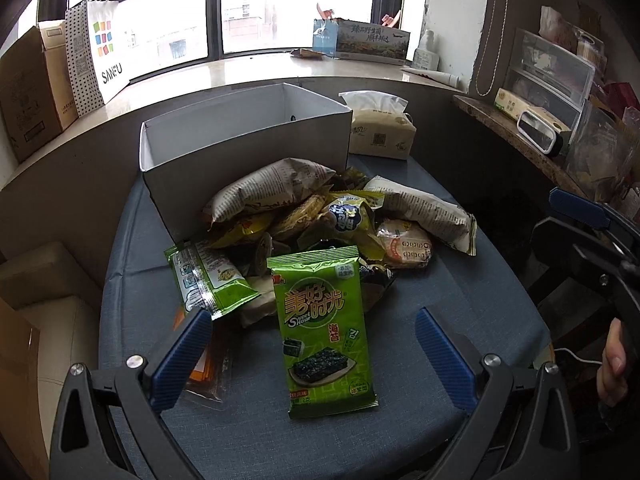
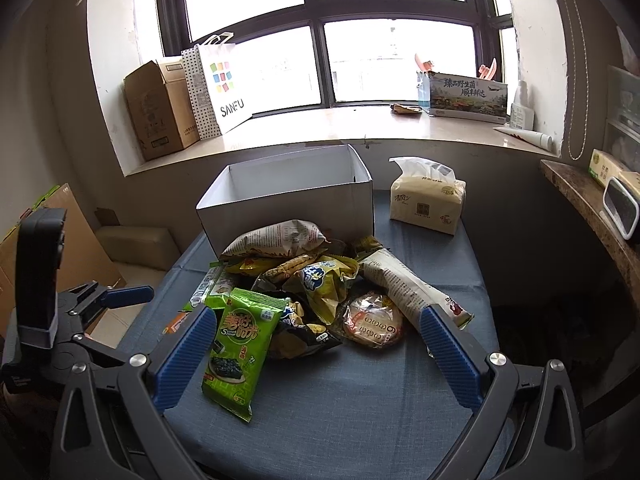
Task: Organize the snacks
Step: 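Grasp the green seaweed pack with the left tool while the right tool grasps the long white wafer bag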
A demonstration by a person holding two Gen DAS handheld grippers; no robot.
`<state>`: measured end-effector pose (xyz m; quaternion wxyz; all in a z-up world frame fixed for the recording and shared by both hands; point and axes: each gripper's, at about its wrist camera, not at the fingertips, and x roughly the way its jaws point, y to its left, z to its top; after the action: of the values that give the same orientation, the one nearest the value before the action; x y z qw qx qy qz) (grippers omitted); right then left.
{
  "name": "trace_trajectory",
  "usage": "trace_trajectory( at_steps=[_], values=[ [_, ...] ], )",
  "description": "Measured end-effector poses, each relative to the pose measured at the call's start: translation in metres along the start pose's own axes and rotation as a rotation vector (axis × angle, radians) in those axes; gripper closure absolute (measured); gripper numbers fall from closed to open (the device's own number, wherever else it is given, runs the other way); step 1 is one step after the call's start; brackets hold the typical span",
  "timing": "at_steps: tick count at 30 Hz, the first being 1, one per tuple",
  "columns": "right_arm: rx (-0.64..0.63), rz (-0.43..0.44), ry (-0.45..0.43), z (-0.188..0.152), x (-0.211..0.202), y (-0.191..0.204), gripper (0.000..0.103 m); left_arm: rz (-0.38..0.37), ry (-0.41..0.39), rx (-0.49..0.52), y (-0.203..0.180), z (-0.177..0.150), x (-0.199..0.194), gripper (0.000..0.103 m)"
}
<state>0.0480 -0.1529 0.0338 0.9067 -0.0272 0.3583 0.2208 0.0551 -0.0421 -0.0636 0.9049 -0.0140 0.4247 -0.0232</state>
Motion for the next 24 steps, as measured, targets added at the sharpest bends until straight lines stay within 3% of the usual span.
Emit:
trace_trajectory(
  at_steps=[3,6,10,11,12,13,17,24],
  values=[
    [0.001,-0.018,0.002,-0.002,0.001,-0.003,0.000,-0.023,0.073,0.016,-0.005,0.000,0.040,0.000],
    [0.015,-0.024,0.006,-0.003,0.002,-0.008,0.000,0.020,0.158,-0.009,-0.007,-0.004,0.075,0.000],
    [0.029,-0.039,0.014,-0.005,0.005,-0.014,0.000,0.069,0.197,-0.005,-0.013,-0.016,0.098,0.001],
    [0.032,-0.043,0.016,-0.006,0.006,-0.016,0.000,0.069,0.194,-0.012,-0.013,-0.018,0.098,0.015],
    [0.034,-0.048,0.018,-0.007,0.006,-0.017,0.000,0.059,0.193,-0.017,-0.012,-0.019,0.098,0.036],
    [0.037,-0.052,0.020,-0.008,0.007,-0.019,0.000,0.052,0.191,-0.021,-0.012,-0.020,0.097,0.035],
    [0.058,-0.055,0.031,-0.013,0.011,-0.028,0.000,0.007,0.118,-0.030,-0.005,-0.019,0.078,0.037],
    [0.048,-0.044,0.050,-0.016,0.031,-0.050,0.000,-0.067,-0.086,-0.062,0.015,-0.012,0.023,0.037]
  ],
)
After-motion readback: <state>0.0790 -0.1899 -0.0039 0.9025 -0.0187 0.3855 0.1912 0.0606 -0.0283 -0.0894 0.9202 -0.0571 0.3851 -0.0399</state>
